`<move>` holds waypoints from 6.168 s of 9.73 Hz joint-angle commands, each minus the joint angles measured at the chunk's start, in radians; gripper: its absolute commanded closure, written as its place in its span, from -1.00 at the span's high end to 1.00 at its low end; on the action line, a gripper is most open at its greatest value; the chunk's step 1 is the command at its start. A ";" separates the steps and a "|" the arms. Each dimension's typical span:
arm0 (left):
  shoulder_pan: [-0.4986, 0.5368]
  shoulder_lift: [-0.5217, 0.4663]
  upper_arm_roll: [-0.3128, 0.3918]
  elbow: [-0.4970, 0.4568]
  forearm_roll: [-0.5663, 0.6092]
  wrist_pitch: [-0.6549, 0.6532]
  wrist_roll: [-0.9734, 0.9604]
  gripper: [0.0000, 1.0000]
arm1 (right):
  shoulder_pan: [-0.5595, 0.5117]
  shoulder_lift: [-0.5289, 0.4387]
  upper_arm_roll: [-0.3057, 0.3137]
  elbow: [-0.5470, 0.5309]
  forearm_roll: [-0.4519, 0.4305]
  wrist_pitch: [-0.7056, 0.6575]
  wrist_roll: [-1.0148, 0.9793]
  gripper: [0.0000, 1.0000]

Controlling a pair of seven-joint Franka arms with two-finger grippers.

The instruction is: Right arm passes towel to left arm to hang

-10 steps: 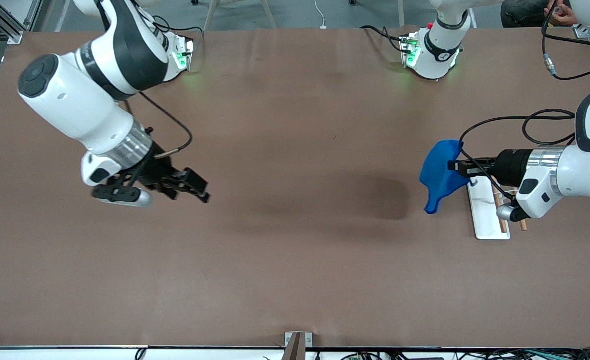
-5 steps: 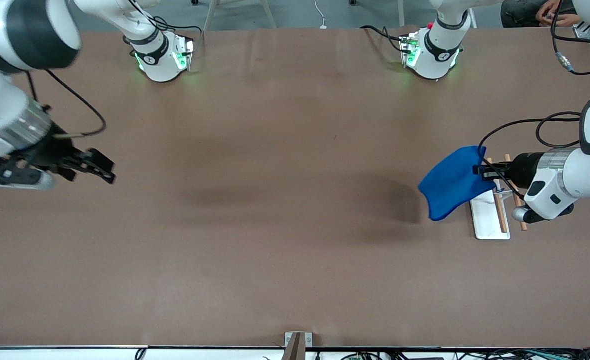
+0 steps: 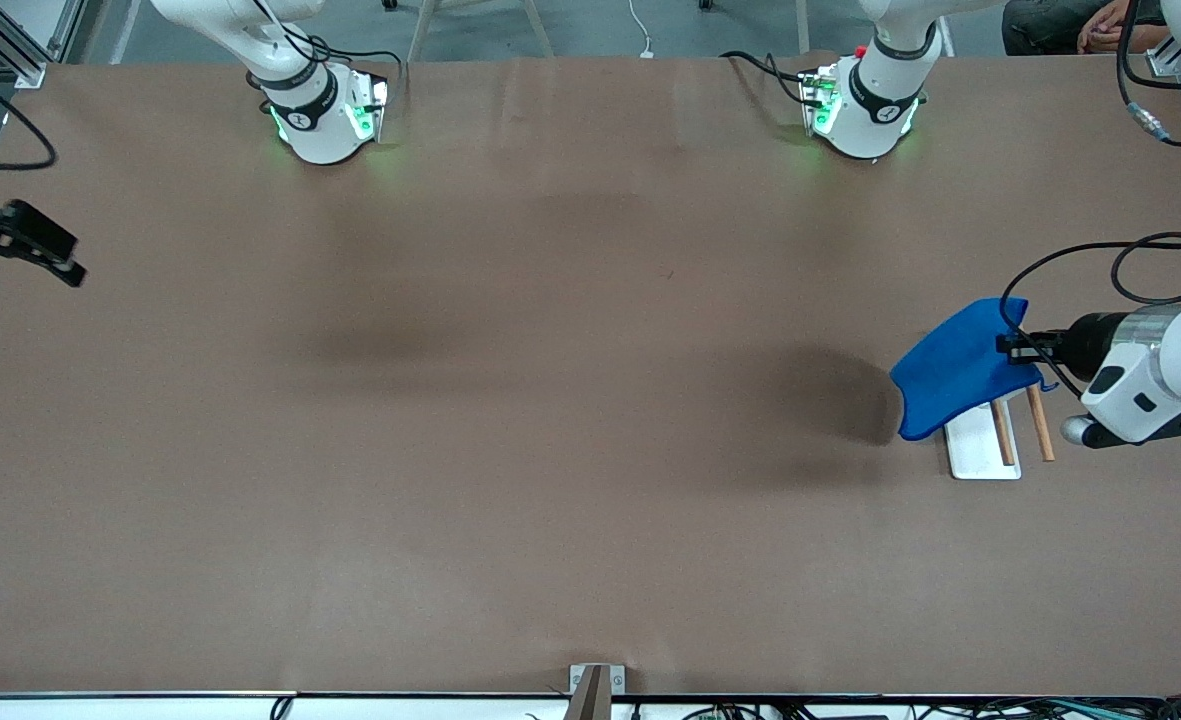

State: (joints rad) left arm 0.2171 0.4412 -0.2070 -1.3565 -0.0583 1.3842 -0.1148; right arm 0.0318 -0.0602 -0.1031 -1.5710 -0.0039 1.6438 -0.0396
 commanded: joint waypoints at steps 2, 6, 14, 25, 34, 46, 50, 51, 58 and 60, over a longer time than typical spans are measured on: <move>0.045 0.008 -0.005 -0.029 0.021 -0.004 0.065 -1.00 | -0.064 0.013 0.026 0.074 -0.015 -0.089 -0.025 1.00; 0.097 0.002 -0.005 -0.026 0.023 -0.034 0.125 -1.00 | -0.109 0.016 0.088 0.060 -0.016 -0.156 0.014 1.00; 0.183 0.063 -0.003 -0.018 0.112 0.039 0.306 -1.00 | -0.104 0.033 0.086 0.078 -0.011 -0.142 0.012 1.00; 0.289 0.157 0.020 -0.016 0.209 0.203 0.541 -0.97 | -0.108 0.036 0.086 0.077 -0.002 -0.130 0.014 1.00; 0.275 -0.016 -0.150 0.016 0.192 0.170 0.387 1.00 | -0.116 0.039 0.086 0.075 -0.002 -0.127 0.007 1.00; -0.102 -0.300 -0.056 -0.056 0.151 0.170 0.100 1.00 | -0.116 0.049 0.085 0.077 -0.001 -0.113 0.000 1.00; -0.275 -0.516 0.147 -0.306 0.074 0.185 0.078 1.00 | -0.115 0.049 0.085 0.075 -0.001 -0.114 0.000 1.00; -0.266 -0.554 0.141 -0.347 0.072 0.194 0.045 1.00 | -0.115 0.049 0.085 0.075 -0.001 -0.114 0.000 1.00; -0.166 -0.562 0.032 -0.309 0.072 0.161 -0.022 1.00 | -0.116 0.051 0.085 0.075 0.001 -0.113 0.000 1.00; -0.168 -0.556 0.031 -0.308 0.071 0.159 0.009 1.00 | -0.116 0.051 0.085 0.075 0.001 -0.113 0.000 1.00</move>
State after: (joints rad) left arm 0.0409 -0.1399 -0.1672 -1.6621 0.0261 1.5490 -0.1306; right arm -0.0682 -0.0161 -0.0310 -1.5084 -0.0039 1.5310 -0.0431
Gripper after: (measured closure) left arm 0.000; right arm 0.000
